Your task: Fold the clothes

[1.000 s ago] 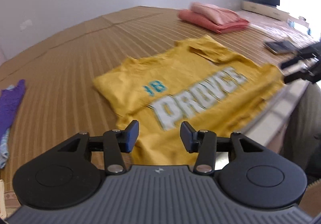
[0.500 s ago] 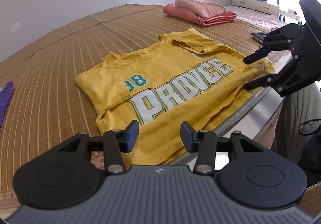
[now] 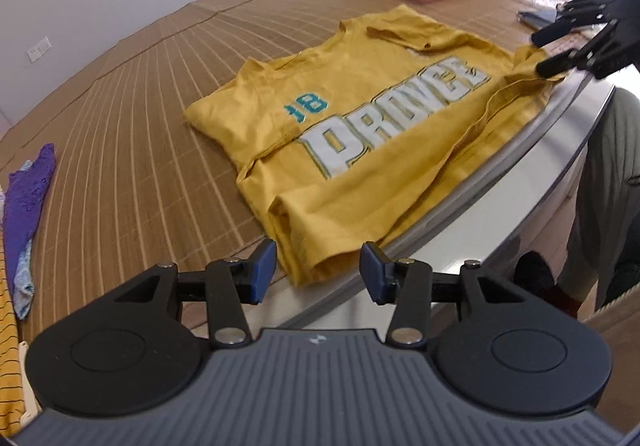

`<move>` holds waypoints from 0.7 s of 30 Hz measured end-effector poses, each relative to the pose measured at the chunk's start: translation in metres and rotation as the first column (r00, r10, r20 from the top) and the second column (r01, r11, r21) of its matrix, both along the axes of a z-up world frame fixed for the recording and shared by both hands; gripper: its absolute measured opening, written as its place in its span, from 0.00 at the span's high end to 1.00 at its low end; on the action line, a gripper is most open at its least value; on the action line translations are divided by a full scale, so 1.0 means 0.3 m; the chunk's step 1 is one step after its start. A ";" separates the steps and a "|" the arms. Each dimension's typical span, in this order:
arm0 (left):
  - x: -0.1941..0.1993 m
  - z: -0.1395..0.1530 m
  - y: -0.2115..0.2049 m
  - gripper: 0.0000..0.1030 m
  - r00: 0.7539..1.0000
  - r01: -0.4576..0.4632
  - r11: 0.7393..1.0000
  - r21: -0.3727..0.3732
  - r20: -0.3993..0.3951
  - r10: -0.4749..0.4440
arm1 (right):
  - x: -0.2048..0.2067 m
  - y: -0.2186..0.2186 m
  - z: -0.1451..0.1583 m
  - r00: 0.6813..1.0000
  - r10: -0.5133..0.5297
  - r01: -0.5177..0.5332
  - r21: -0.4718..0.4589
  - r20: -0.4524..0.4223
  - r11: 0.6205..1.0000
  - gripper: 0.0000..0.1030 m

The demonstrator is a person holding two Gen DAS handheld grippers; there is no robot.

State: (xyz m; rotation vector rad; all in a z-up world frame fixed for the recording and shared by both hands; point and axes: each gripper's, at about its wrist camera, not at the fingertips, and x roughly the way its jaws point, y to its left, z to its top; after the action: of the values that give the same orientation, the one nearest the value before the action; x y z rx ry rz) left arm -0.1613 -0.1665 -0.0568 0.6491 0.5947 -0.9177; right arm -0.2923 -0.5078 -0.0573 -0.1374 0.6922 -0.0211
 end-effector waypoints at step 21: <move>0.070 0.081 -0.046 0.49 0.954 -0.222 0.966 -0.132 0.177 0.243 | -0.128 -0.036 -0.016 0.992 -0.123 0.124 0.045 -0.027 0.991 0.38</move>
State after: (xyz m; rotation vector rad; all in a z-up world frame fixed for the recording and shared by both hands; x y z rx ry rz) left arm -0.1403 -0.1803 -0.0325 0.5466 0.4331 -0.6534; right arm -0.3306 -0.5185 -0.0622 -0.0501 0.7239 -0.1218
